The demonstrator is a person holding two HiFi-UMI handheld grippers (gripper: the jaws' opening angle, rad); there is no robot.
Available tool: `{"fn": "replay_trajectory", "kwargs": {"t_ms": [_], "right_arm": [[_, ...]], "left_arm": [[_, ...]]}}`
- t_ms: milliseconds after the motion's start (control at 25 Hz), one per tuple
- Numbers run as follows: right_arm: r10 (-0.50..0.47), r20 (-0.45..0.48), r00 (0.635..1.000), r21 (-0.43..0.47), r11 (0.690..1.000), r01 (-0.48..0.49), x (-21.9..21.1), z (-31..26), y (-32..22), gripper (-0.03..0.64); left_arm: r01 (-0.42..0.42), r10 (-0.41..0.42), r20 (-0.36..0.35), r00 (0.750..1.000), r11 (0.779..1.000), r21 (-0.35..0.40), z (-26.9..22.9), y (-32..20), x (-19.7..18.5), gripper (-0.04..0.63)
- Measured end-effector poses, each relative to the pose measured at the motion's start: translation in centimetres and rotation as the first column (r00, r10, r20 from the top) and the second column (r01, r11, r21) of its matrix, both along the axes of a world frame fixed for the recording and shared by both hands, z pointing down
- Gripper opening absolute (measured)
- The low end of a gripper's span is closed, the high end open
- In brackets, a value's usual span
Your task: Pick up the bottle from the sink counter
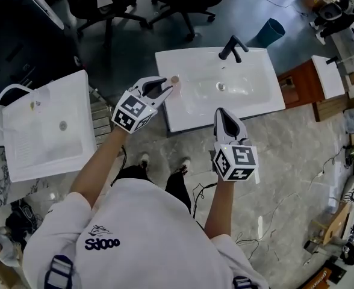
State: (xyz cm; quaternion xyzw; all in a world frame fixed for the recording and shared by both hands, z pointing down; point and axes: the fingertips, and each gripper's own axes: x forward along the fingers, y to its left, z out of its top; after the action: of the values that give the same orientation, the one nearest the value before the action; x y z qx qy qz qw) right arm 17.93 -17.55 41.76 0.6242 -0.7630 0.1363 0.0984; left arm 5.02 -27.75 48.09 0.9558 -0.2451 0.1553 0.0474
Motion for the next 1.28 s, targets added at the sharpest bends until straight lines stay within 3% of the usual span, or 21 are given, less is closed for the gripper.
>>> {"fn": "replay_trajectory", "kwargs": {"t_ms": [200, 480, 680, 1280], "right_arm": [[-0.051, 0.024, 0.998, -0.040, 0.998, 0.052, 1.5, 1.9, -1.7, 0.009], [-0.094, 0.057, 0.994, -0.099, 0.990, 0.099, 1.9, 4.7, -2.7, 0.009], [-0.086, 0.074, 0.993, -0.125, 0.988, 0.095, 3.0, 6.3, -2.7, 0.009], [-0.041, 0.086, 0.995, -0.231, 0.971, 0.060, 5.5, 10.8, -1.2, 0.009]], "left_arm": [[0.049, -0.051, -0.027, 0.998, 0.996, -0.078, 2.4, -2.0, 1.8, 0.147], [0.094, -0.088, 0.052, 0.995, 0.987, -0.131, 7.6, -3.7, 2.4, 0.186], [0.178, -0.167, 0.075, 0.983, 0.969, -0.171, 11.4, -5.1, 2.7, 0.195], [0.283, -0.269, 0.121, 0.955, 0.952, -0.116, 16.8, -8.0, 4.5, 0.202]]}}
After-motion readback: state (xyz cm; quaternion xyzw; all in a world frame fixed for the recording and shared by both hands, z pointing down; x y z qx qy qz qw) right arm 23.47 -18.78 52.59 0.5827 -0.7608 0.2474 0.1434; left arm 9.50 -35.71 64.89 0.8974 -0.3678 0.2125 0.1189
